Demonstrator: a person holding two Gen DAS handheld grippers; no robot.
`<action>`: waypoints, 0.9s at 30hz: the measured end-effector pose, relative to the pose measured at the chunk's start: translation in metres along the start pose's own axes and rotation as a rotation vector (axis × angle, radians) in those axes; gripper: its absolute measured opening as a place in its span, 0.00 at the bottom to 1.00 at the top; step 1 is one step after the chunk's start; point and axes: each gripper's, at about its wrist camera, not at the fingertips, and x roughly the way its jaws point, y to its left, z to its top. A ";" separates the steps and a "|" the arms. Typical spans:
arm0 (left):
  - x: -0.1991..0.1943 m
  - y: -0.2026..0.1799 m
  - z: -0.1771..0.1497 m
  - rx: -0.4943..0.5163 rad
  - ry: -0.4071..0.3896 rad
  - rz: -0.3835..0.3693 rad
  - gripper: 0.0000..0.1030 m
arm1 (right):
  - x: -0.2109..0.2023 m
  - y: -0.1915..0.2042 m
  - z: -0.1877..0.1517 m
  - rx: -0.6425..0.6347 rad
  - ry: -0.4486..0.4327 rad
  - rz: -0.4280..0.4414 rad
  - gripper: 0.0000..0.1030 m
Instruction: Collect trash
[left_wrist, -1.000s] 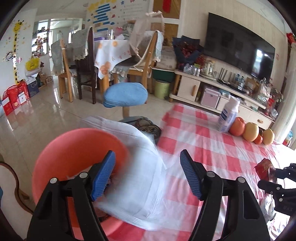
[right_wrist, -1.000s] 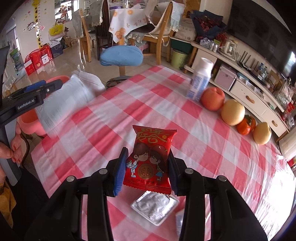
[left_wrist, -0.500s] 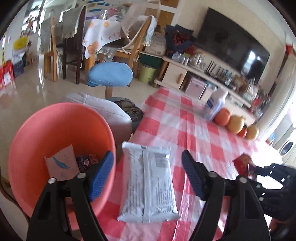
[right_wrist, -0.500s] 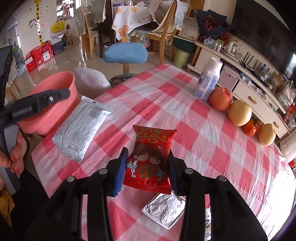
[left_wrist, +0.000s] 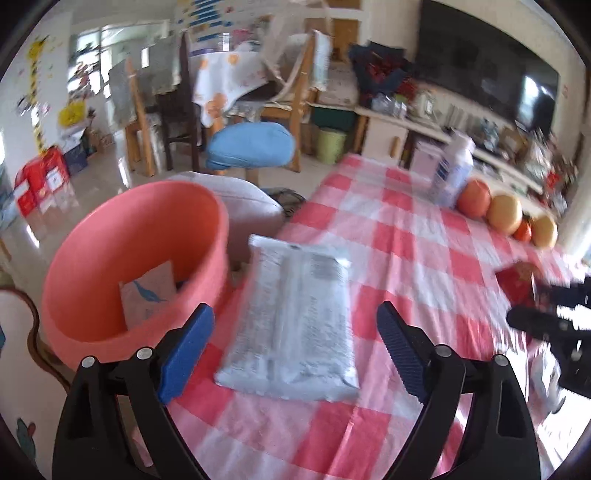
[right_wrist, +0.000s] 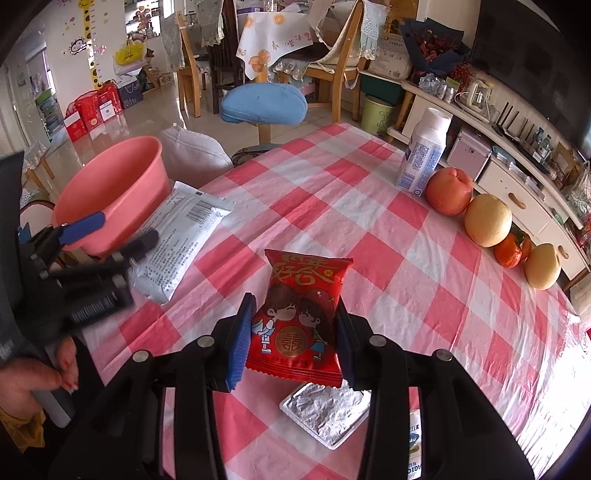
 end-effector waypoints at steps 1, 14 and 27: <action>0.004 -0.006 -0.003 0.014 0.017 0.001 0.86 | 0.000 0.000 -0.001 -0.002 0.000 0.002 0.41; 0.053 -0.021 0.005 0.038 0.119 0.081 0.91 | -0.010 -0.010 -0.011 0.000 -0.015 0.035 0.41; 0.078 -0.049 0.017 0.173 0.148 0.117 0.96 | -0.004 -0.021 -0.016 0.021 0.013 0.033 0.41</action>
